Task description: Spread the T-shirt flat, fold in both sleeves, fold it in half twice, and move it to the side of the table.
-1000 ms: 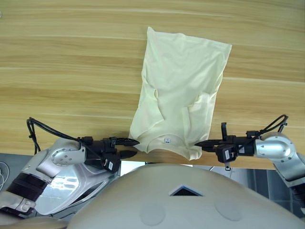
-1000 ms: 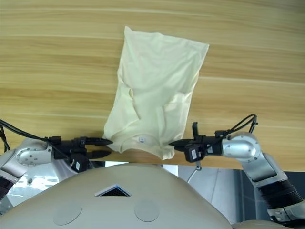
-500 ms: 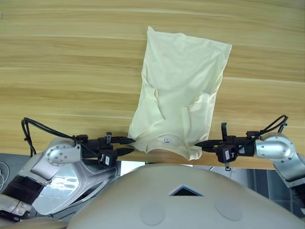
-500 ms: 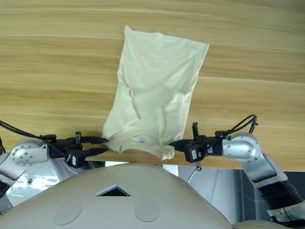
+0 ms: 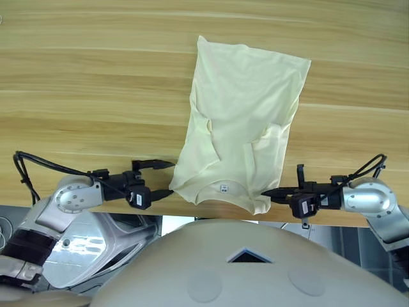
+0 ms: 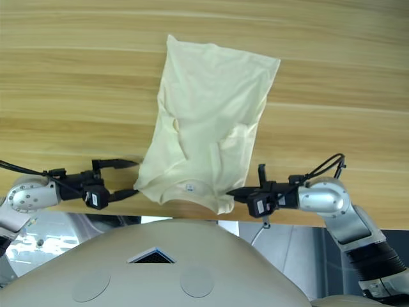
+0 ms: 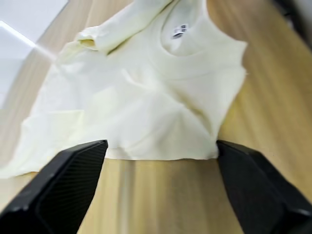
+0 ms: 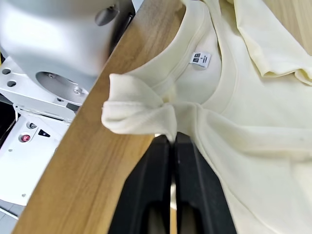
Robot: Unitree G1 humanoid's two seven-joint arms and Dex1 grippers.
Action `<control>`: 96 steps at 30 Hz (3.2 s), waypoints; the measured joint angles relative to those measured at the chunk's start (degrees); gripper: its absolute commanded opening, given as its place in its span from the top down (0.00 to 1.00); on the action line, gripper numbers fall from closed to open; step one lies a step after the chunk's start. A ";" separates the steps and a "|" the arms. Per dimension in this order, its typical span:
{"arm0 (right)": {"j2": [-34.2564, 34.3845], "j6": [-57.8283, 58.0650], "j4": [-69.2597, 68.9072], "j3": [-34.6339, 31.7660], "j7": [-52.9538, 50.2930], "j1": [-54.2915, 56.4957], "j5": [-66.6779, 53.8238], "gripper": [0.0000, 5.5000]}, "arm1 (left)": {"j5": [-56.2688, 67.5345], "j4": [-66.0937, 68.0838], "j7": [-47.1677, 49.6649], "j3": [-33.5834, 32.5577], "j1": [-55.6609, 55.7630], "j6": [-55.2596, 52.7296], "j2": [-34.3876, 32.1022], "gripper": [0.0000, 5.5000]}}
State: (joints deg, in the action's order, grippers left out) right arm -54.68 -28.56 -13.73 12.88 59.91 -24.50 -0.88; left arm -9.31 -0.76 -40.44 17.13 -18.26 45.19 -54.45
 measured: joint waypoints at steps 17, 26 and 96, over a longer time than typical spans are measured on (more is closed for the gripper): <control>0.01 0.02 0.06 0.00 -0.02 0.02 0.00 1.00 | -0.15 0.07 -0.01 3.53 0.34 4.02 1.01 0.19; 0.01 0.51 0.07 0.00 -0.02 0.02 -0.01 1.00 | -2.48 1.23 0.27 3.94 0.48 5.66 1.39 0.49; 17.60 17.05 6.38 -7.95 -20.10 21.55 -1.41 1.00 | -6.23 38.21 7.69 -1.73 49.93 -5.22 23.25 0.99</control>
State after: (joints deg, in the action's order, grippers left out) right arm -37.08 -11.51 -7.35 4.94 39.81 -2.95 -2.29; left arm -15.54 37.45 -32.76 15.40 31.67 39.97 -31.19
